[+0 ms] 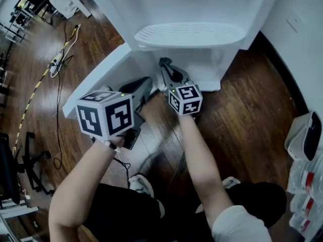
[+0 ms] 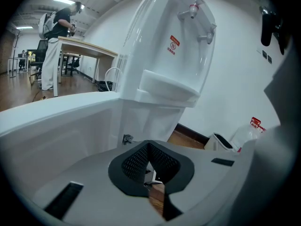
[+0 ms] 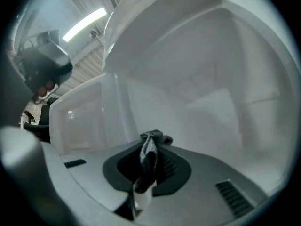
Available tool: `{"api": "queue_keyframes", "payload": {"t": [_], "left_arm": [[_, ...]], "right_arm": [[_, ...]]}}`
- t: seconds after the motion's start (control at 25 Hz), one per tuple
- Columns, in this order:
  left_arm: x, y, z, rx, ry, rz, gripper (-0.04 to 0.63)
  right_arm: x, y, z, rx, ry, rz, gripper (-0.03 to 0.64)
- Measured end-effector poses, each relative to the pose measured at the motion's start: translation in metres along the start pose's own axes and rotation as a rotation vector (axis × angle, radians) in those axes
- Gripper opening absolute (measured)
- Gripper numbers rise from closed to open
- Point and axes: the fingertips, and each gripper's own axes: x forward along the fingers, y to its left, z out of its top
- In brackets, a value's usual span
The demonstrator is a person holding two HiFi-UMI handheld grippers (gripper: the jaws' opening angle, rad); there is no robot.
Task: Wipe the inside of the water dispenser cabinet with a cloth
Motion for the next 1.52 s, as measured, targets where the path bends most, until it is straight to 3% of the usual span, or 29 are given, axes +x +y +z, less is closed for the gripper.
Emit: {"api": "queue_keyframes", "payload": {"t": [0.44, 0.56, 0.68, 0.8, 0.96, 1.12, 1.32, 1.52], "left_arm": [[0.007, 0.006, -0.005, 0.007, 0.027, 0.015, -0.003], [0.008, 0.010, -0.005, -0.004, 0.028, 0.019, -0.003], [0.009, 0.012, -0.007, 0.003, 0.033, 0.020, -0.003], [0.011, 0.012, -0.009, -0.007, 0.037, 0.011, -0.003], [0.016, 0.008, -0.009, -0.029, 0.037, -0.004, -0.003], [0.021, 0.002, -0.010, -0.009, 0.046, -0.009, -0.003], [0.023, 0.005, -0.007, -0.018, 0.040, 0.010, -0.003], [0.022, 0.014, -0.011, 0.010, 0.049, 0.070, -0.003]], "right_arm": [[0.013, -0.045, -0.109, 0.050, 0.365, -0.125, 0.040], [0.016, -0.049, -0.117, 0.056, 0.400, -0.134, 0.040], [0.018, -0.046, -0.089, 0.080, 0.270, -0.105, 0.040], [0.012, -0.035, -0.032, 0.054, 0.063, 0.005, 0.040], [0.006, -0.019, 0.032, -0.020, -0.098, 0.133, 0.040], [0.005, -0.008, 0.072, -0.099, -0.173, 0.192, 0.040], [0.007, 0.007, 0.118, -0.086, -0.307, 0.246, 0.040], [0.026, -0.007, 0.097, -0.071, -0.223, 0.179, 0.040]]}}
